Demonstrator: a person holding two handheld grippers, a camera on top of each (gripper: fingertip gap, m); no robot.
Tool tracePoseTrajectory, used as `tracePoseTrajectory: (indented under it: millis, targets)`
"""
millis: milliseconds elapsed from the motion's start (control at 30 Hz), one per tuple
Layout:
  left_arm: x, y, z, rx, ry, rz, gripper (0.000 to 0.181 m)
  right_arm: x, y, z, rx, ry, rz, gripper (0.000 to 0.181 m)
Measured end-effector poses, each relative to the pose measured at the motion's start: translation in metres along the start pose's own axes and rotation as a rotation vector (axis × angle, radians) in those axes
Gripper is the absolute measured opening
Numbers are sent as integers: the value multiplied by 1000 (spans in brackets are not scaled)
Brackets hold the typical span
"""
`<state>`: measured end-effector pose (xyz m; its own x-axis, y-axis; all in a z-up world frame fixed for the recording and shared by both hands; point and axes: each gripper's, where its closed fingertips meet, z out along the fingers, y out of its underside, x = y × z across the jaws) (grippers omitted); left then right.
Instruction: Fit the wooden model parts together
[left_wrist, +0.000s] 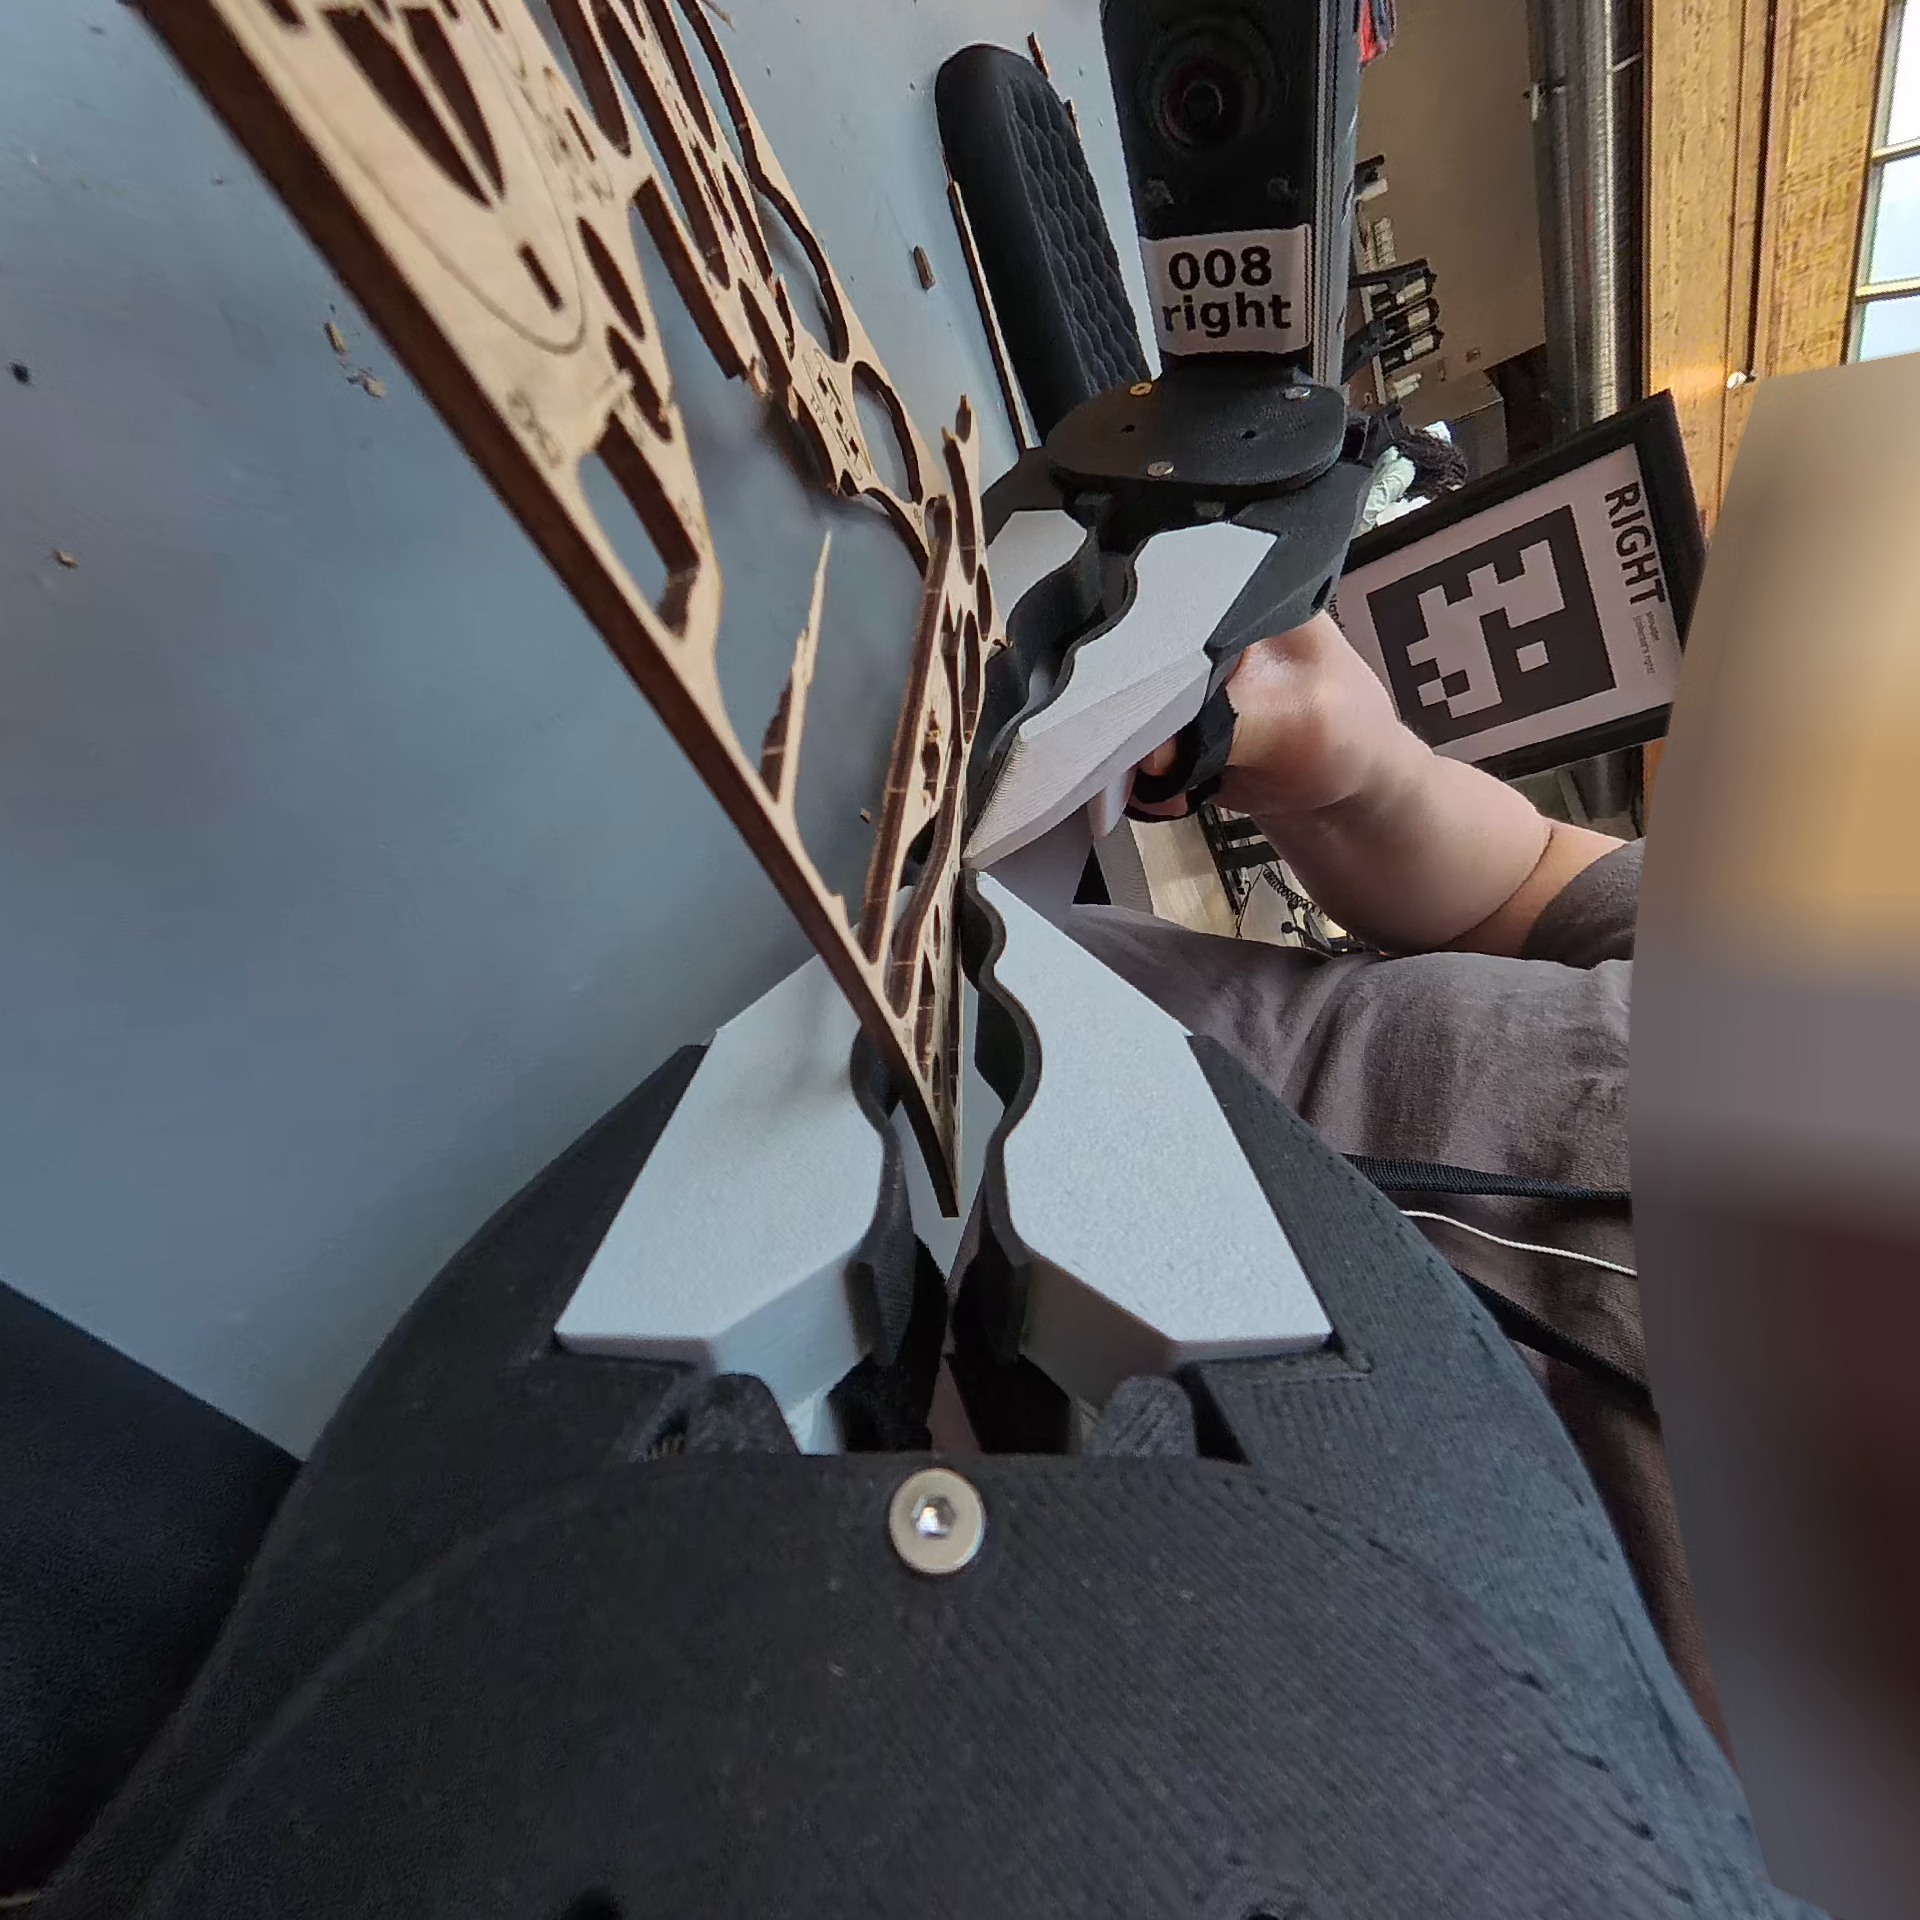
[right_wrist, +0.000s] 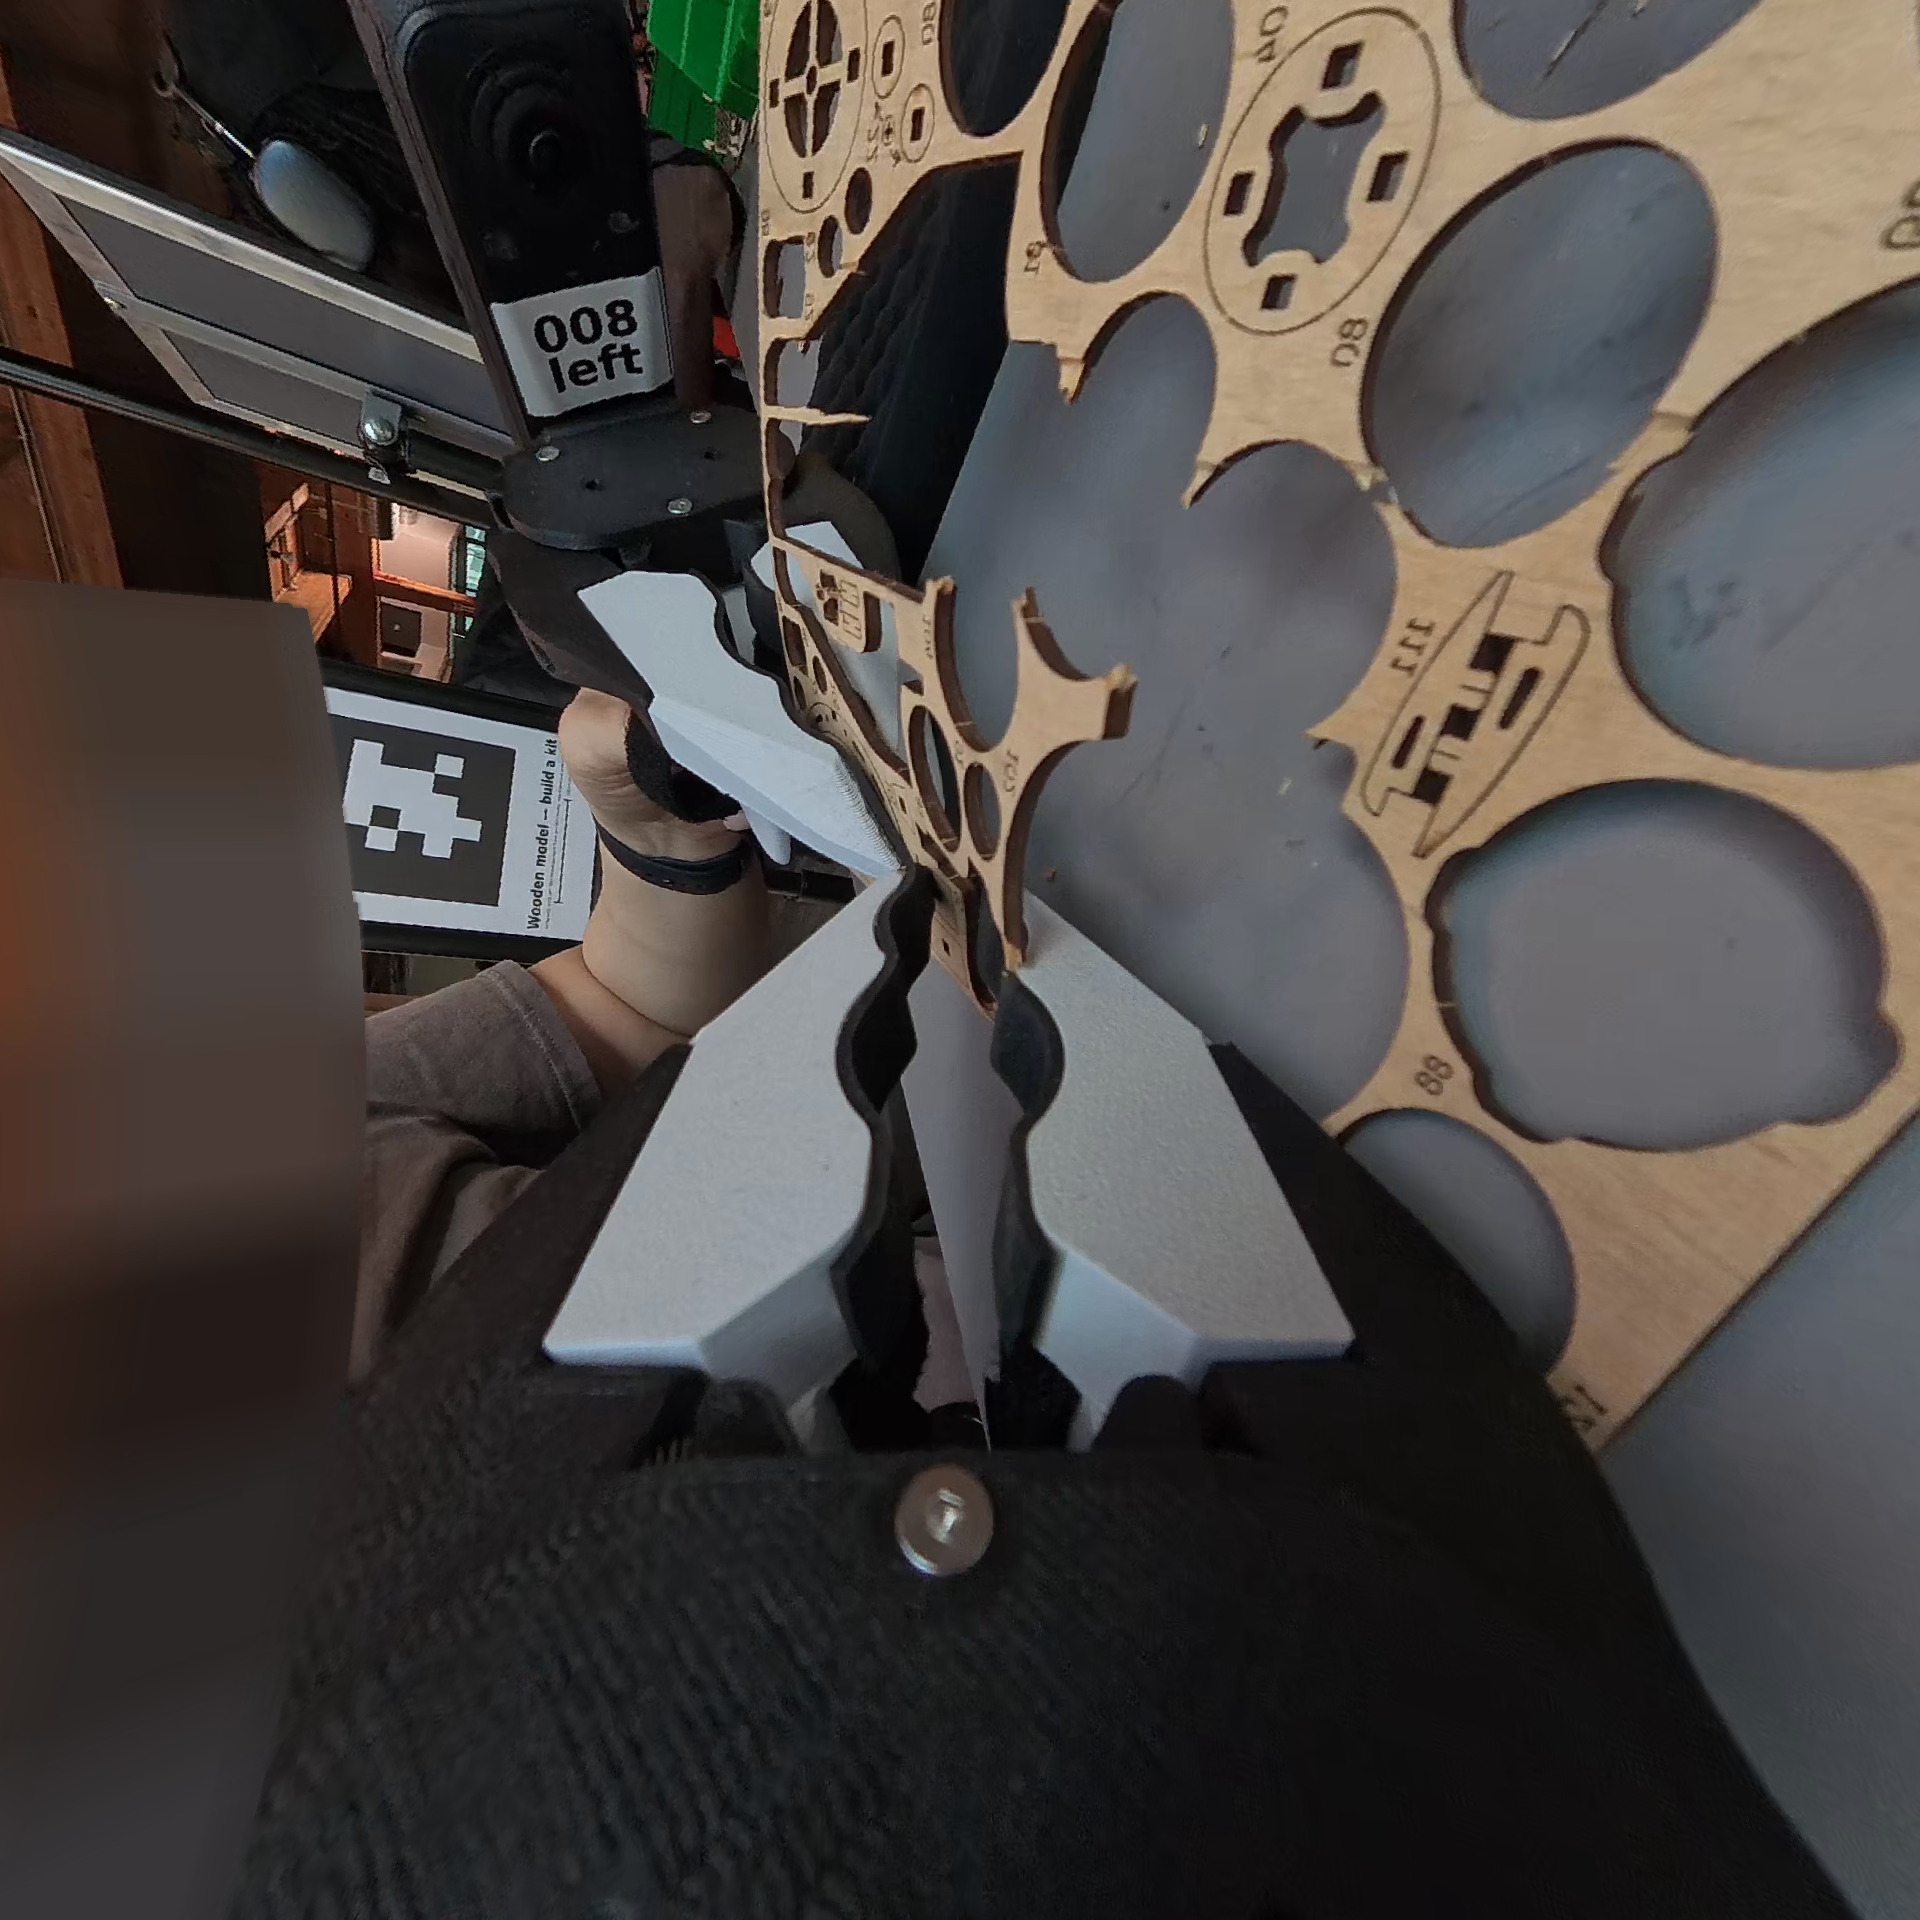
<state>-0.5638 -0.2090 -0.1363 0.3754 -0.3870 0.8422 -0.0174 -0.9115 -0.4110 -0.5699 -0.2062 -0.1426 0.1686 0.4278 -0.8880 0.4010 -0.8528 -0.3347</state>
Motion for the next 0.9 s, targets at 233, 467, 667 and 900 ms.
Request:
tracePoseTrajectory:
  millis: [233, 467, 667, 900]
  targets:
    - [20, -11, -9, 54, 197, -56, 1, -23, -10, -9, 95, -149, -42, 5]
    - [30, -16, -15, 90, 268, -51, 1, -40, -13, -15, 170, -334, 92, 10]
    - [22, -11, -12, 65, 218, -61, 1, -33, 1, -15, 150, -127, -73, 17]
    - [16, -10, -9, 35, 189, -127, 1, -35, 9, -27, 193, 241, -799, 52]
